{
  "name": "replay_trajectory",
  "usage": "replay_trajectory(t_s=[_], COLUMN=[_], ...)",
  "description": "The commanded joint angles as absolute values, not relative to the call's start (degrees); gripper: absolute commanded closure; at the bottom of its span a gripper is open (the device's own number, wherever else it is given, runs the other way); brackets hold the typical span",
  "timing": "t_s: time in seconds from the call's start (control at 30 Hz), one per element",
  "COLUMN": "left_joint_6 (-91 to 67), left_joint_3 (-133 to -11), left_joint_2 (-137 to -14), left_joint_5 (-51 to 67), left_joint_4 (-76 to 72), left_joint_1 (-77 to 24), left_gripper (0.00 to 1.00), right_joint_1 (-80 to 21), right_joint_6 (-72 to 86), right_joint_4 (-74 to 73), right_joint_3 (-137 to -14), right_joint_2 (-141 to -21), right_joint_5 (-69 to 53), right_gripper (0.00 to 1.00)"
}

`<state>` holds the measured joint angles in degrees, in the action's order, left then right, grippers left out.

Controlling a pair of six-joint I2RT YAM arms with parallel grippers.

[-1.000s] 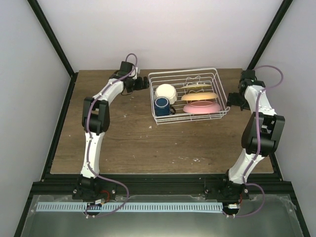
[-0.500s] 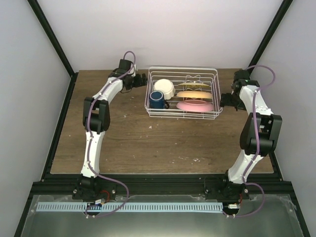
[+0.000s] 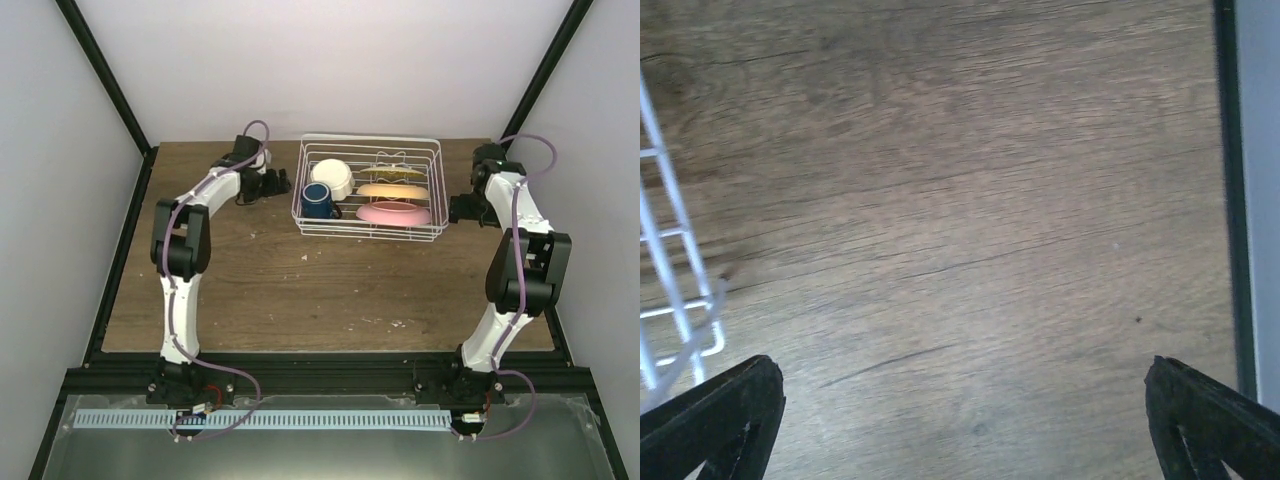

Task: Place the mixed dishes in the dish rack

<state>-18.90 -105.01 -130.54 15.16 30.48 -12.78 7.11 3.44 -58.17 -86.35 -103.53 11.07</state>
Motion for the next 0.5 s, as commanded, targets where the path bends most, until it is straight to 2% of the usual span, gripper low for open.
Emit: replay_trajectory(t_s=[0.0, 0.27, 0.47], left_joint_6=[-17.1, -8.9, -9.0], left_joint_3=[-102.4, -114.8, -108.6], left_joint_2=[-122.2, -120.0, -112.0], left_joint_5=[12.0, 2.3, 1.0], left_joint_4=[32.1, 49.4, 45.1], left_joint_1=[-8.3, -6.4, -6.4], left_gripper=[0.00, 0.00, 0.00], right_joint_1=[9.3, 9.9, 9.9], right_joint_6=[2.9, 1.8, 1.4], right_joint_4=[-59.5, -53.7, -34.1], right_joint_3=[-90.9, -98.2, -93.2], right_joint_2=[-102.6, -101.9, -93.6], right_joint_5=[15.6, 16.9, 11.0], right_gripper=[0.00, 0.00, 0.00])
